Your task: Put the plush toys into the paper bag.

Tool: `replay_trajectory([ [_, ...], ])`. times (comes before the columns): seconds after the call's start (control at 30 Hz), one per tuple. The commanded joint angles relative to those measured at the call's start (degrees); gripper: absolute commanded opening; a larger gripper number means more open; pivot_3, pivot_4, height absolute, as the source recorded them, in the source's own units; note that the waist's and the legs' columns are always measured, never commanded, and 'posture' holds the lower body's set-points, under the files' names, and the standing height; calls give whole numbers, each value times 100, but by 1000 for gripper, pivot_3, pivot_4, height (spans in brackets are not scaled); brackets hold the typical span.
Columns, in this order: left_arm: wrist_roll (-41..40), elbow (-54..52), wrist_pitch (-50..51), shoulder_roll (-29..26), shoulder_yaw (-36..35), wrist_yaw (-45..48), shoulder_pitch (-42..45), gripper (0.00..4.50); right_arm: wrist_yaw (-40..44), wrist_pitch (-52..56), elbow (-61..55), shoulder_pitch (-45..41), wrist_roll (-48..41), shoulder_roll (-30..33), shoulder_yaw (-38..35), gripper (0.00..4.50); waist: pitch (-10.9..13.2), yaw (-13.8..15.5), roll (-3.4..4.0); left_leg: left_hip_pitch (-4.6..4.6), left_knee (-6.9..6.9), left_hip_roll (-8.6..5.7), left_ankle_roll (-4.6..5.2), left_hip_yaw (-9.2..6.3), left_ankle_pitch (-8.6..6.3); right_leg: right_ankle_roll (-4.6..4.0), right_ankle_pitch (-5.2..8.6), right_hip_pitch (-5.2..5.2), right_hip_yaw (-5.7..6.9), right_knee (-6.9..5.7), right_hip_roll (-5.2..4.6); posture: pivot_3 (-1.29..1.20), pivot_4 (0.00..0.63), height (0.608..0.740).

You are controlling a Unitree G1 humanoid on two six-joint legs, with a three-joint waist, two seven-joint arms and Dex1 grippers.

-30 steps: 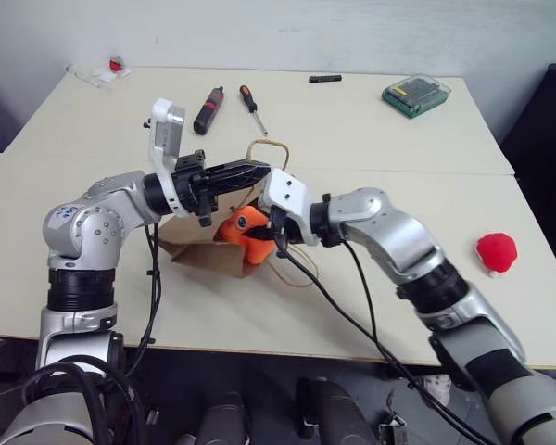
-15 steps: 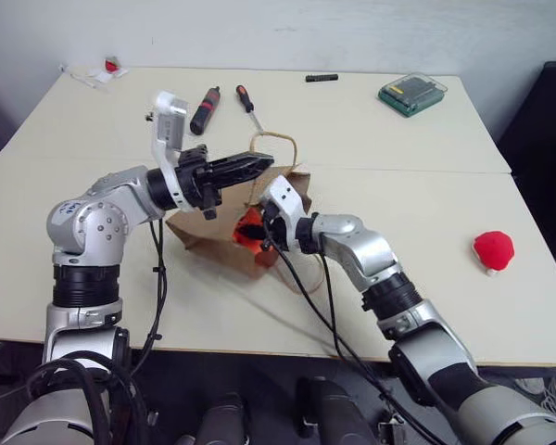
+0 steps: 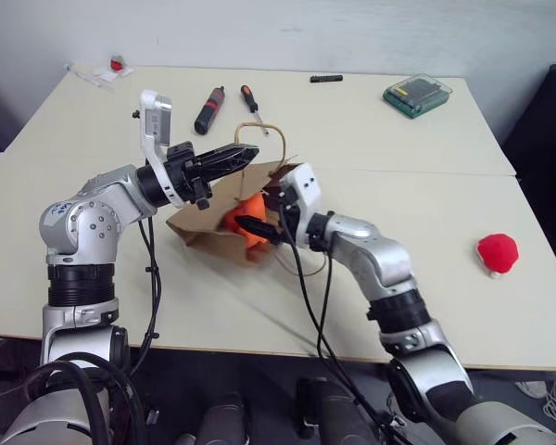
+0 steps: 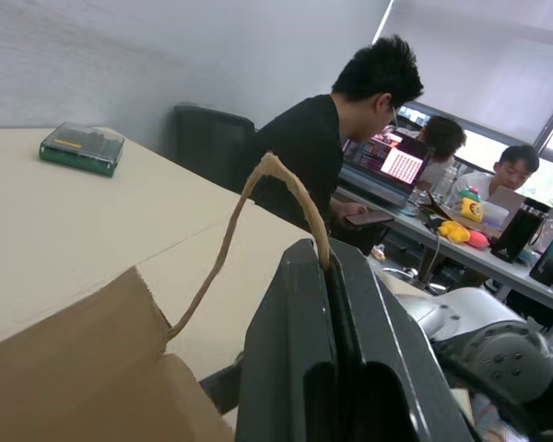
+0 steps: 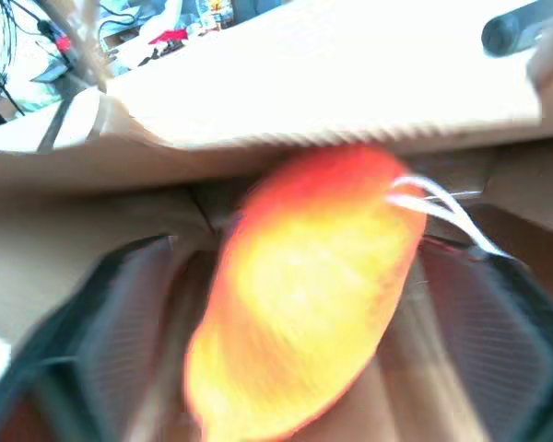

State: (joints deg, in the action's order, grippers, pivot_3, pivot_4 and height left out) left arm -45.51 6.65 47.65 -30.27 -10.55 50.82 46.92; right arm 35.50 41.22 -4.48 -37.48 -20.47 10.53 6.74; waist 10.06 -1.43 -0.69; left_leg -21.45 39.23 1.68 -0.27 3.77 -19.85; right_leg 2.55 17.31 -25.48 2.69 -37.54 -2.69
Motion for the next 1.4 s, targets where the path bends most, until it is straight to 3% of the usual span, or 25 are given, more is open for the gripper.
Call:
replay_trajectory([
  [0.03, -116, -49, 13, 0, -171, -61, 218, 0, -244, 686, -1566, 595, -327, 585, -566, 4465, 0, 27, 0, -1, 0, -2, 1, 0, 0, 0, 0, 1, 0, 2, -1, 0, 150, 740],
  [0.1, -141, -61, 33, 5, -211, -98, 222, 0, -314, 990, -2372, 1127, -475, 1048, -957, 4465, -1, 26, -2, -2, 0, -2, 2, 1, -1, 0, 0, 1, -1, 4, -2, 0, 150, 740],
  [0.17, -118, -92, 12, -25, -209, -82, 193, 0, -553, 1575, -3173, 1749, -885, 1316, -1932, 4465, -1, 48, -2, -1, -4, -2, 2, 2, -1, 0, 0, 1, -1, 6, 0, 0, 150, 740],
  [0.27, -118, -92, -2, -55, -240, -74, 168, 0, -979, 2220, -3861, 2664, -1397, 1321, -3620, 4465, -1, 90, -3, 1, -6, 0, 1, 4, -1, 0, 0, 1, -2, 6, 4, 0, 150, 740],
  [0.33, -140, -88, 9, -51, -262, -72, 162, 0, -1283, 2190, -3990, 3534, -1223, 1207, -4730, 4465, -1, 128, -3, 5, -6, -1, 0, 10, 0, 0, 0, 4, -7, 5, 5, 0, 150, 740],
  [0.4, -134, -95, -5, -28, -245, -49, 151, 0, -1457, 1980, -4044, 4261, -1042, 1134, -5406, 4465, -1, 158, -2, 13, -9, -1, 0, 11, 0, -1, 1, 9, -8, 5, 8, 0, 150, 740],
  [0.47, -122, -84, -31, 16, -220, -25, 151, 0, -1717, 1921, -3971, 4459, -1240, 913, -5959, 4465, -1, 170, -3, 15, -11, -4, 0, 14, 0, -1, 1, 10, -13, 5, 8, 0, 150, 740],
  [0.63, -87, -70, -69, 141, -171, -21, 170, 0, -2197, 1390, -3395, 4210, -833, 1068, -5724, 4465, -1, 59, -2, 49, -10, -2, -1, 53, 3, 1, 0, 13, -61, -8, 23, 0, 150, 740],
  [0.97, -234, -357, 108, 179, -243, -152, 172, 0, -2772, 191, -618, 2663, 271, 1480, -4107, 4465, -1, -4, -1, 44, -12, -1, -5, 58, 7, -2, 1, 4, -67, -19, 25, 0, 150, 740],
  [1.1, -336, -662, 278, 56, -331, -245, -18, 0, -2937, -75, 38, 2356, 502, 1496, -3820, 3575, -1, 0, 0, 41, -14, 3, -8, 58, 8, -3, 2, 1, -65, -19, 26, 0, 150, 740],
  [1.4, -565, -1026, 513, -138, -563, -486, -317, 0, -2688, -489, -117, 2653, 530, 1585, -3600, 572, -2, -2, 1, 40, -14, 3, -8, 57, 8, -2, 2, 1, -66, -18, 24, 0, 150, 740],
])
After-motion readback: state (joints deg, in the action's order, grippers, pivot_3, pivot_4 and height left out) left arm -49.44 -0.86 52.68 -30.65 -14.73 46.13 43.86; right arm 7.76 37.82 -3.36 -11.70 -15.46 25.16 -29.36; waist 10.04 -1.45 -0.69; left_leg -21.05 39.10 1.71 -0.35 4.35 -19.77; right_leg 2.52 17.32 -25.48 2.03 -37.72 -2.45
